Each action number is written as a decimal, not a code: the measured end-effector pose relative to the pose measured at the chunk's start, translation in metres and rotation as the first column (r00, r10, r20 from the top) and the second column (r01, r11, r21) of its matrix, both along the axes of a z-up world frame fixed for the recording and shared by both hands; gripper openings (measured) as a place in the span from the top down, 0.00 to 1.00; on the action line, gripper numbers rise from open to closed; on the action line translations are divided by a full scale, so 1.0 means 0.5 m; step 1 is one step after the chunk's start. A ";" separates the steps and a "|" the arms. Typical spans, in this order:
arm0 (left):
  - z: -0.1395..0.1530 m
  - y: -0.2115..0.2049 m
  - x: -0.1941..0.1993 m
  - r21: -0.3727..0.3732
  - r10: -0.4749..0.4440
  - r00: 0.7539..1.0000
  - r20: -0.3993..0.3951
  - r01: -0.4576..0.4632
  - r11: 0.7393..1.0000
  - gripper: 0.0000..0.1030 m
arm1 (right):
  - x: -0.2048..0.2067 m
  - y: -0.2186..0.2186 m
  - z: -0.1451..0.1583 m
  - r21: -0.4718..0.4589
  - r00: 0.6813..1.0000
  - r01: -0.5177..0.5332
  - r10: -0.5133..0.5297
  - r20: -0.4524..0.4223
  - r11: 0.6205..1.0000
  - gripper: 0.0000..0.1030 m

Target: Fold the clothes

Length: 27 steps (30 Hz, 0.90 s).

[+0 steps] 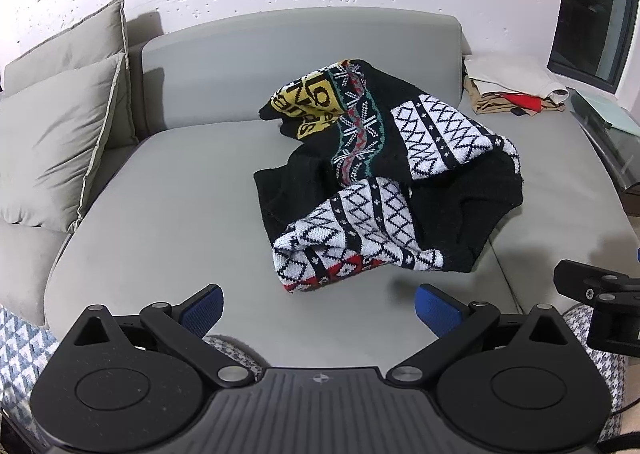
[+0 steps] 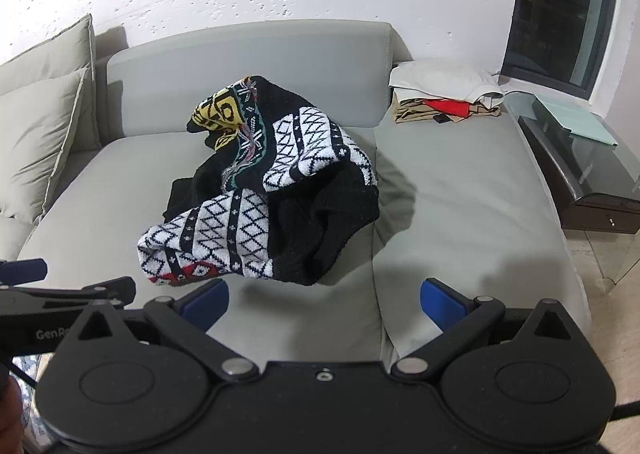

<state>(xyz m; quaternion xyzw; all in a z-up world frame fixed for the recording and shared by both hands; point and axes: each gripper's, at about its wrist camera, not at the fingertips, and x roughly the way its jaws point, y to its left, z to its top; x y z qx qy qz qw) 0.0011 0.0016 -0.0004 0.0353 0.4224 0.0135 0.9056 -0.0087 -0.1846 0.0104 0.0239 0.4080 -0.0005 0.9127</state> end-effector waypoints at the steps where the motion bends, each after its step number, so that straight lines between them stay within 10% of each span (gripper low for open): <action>1: 0.000 0.001 0.001 0.000 0.000 1.000 -0.004 0.000 1.000 0.01 | 0.000 0.000 0.000 0.001 1.000 0.000 0.000 0.001 1.000 0.00; 27: -0.001 -0.003 0.000 0.007 -0.004 1.000 0.003 0.004 1.000 0.01 | 0.003 0.009 -0.009 0.001 1.000 -0.009 0.009 -0.001 1.000 0.00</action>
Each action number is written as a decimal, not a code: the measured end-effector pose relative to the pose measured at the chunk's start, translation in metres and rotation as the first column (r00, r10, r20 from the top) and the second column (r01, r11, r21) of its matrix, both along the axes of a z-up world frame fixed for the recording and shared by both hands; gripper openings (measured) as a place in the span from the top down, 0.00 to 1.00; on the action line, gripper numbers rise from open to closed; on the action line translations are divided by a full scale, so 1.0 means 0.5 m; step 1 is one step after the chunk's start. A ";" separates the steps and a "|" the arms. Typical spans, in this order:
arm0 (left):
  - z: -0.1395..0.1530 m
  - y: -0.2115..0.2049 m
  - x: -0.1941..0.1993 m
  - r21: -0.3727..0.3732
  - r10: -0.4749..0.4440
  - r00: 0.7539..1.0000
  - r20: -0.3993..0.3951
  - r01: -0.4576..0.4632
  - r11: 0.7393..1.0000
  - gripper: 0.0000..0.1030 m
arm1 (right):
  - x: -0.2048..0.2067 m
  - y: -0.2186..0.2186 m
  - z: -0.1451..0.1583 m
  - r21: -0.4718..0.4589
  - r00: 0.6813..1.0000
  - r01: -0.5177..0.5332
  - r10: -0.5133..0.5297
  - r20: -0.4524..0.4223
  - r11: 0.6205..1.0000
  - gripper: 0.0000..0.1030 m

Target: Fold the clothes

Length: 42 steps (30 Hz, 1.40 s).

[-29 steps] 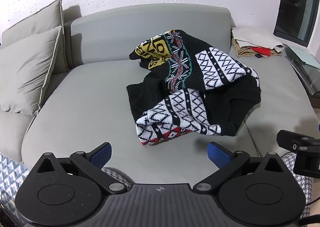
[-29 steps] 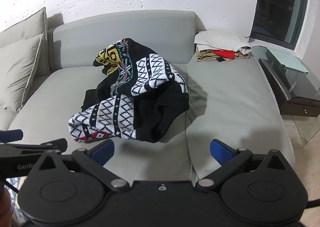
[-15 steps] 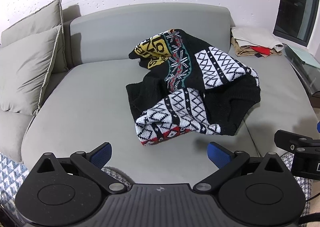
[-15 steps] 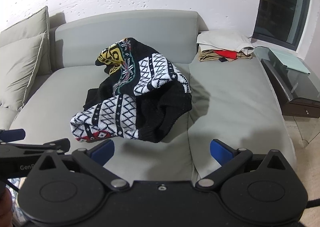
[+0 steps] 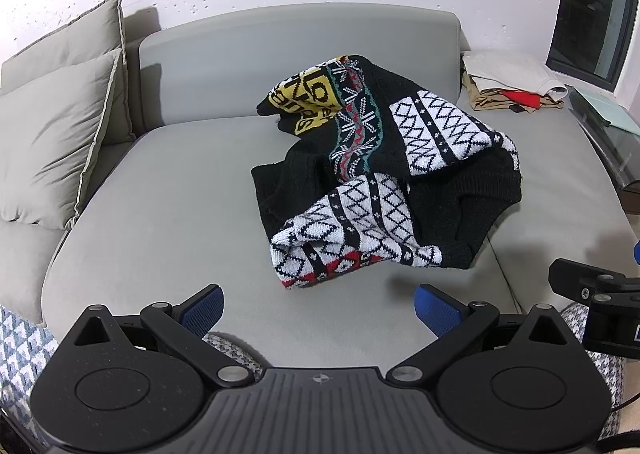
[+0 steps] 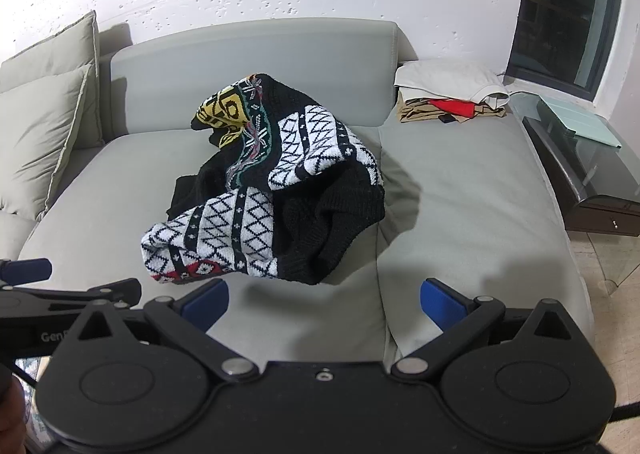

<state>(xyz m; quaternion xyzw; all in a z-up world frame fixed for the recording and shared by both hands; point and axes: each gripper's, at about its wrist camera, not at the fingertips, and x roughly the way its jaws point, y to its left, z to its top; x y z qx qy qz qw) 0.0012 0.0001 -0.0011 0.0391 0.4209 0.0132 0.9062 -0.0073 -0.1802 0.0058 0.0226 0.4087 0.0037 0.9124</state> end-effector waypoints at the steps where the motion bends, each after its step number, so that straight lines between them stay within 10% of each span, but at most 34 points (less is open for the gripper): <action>1: 0.000 0.000 0.000 0.000 0.000 1.000 0.000 0.000 1.000 0.01 | 0.000 0.000 0.000 0.000 1.000 -0.001 0.001 -0.001 1.000 0.00; 42: -0.041 0.036 0.017 -0.045 0.041 0.999 -0.034 -0.043 0.998 0.06 | 0.013 -0.026 -0.015 0.064 0.998 0.055 -0.055 0.006 0.996 0.00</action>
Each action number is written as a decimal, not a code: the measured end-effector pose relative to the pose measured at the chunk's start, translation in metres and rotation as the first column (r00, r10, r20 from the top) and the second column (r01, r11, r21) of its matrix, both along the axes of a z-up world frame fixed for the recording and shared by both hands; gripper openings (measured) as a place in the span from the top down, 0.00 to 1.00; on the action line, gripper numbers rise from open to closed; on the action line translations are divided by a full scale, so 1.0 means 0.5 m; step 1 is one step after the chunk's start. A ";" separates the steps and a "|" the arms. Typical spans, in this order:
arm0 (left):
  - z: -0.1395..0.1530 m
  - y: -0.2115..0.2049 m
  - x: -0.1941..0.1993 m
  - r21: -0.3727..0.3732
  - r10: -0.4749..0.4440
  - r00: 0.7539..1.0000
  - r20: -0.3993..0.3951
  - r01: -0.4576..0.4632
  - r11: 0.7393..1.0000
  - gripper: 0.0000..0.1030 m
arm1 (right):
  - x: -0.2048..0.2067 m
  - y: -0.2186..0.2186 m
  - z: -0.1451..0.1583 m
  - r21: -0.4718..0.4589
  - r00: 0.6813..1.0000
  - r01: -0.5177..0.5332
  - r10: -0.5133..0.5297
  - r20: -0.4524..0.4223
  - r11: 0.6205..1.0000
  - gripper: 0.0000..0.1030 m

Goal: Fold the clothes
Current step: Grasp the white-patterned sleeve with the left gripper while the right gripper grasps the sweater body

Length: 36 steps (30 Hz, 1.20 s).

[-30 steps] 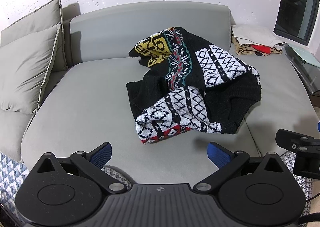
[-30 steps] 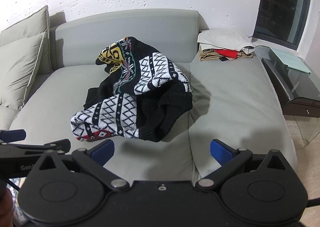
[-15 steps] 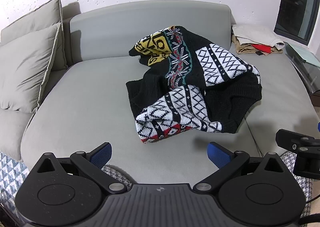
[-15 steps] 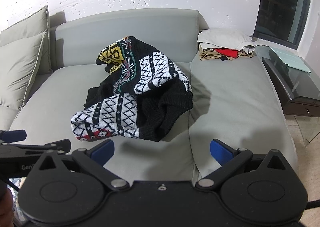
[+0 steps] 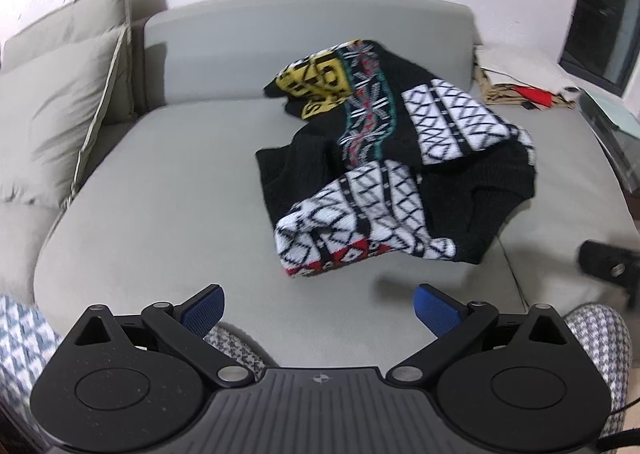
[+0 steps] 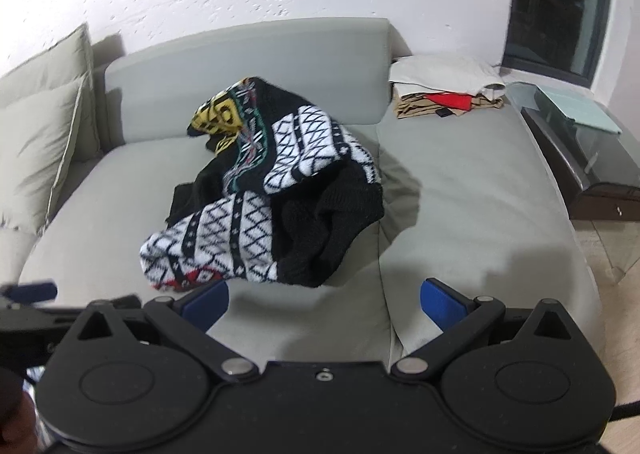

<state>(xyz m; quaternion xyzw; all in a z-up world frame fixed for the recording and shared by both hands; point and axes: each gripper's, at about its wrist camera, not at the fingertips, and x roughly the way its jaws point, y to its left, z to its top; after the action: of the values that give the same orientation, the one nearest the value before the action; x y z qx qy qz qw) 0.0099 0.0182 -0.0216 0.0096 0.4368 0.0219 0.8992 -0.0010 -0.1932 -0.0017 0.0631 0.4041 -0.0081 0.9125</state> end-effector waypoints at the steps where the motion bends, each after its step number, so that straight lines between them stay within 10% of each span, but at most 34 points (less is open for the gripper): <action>1: -0.007 0.009 0.003 -0.012 0.013 1.000 -0.004 -0.013 1.000 0.08 | 0.004 -0.008 -0.004 0.014 1.000 0.013 -0.013 0.003 1.000 0.00; 9: -0.088 0.105 0.030 -0.223 0.112 0.992 -0.062 -0.123 0.967 0.36 | 0.033 -0.043 -0.045 0.038 0.993 0.001 -0.005 0.114 0.999 0.01; 17: -0.132 0.173 0.107 -0.529 0.232 0.967 -0.104 -0.251 0.810 0.39 | 0.117 -0.079 -0.063 0.052 0.987 -0.027 0.019 0.161 0.998 0.30; 23: -0.189 0.167 0.176 -0.664 0.197 0.962 -0.188 -0.272 0.697 0.35 | 0.190 -0.100 -0.088 0.056 0.988 -0.085 0.077 0.133 0.995 0.27; 29: -0.217 0.150 0.248 -0.694 0.185 0.964 -0.191 -0.265 0.669 0.36 | 0.268 -0.088 -0.141 -0.035 0.988 -0.128 0.130 0.078 0.991 0.25; 33: -0.229 0.152 0.284 -0.661 0.208 0.963 -0.170 -0.268 0.701 0.38 | 0.323 -0.058 -0.168 -0.160 0.982 -0.149 0.165 0.096 0.976 0.26; 36: -0.247 0.160 0.308 -0.620 0.243 0.955 -0.169 -0.295 0.727 0.60 | 0.362 -0.018 -0.176 -0.292 0.964 -0.176 0.224 0.140 0.940 0.26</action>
<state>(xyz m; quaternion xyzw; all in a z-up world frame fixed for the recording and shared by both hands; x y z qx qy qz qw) 0.1637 0.0983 -0.1449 -0.3591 0.4488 0.0017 0.8183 0.1801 -0.2021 -0.0898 -0.1064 0.3234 0.0338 0.9396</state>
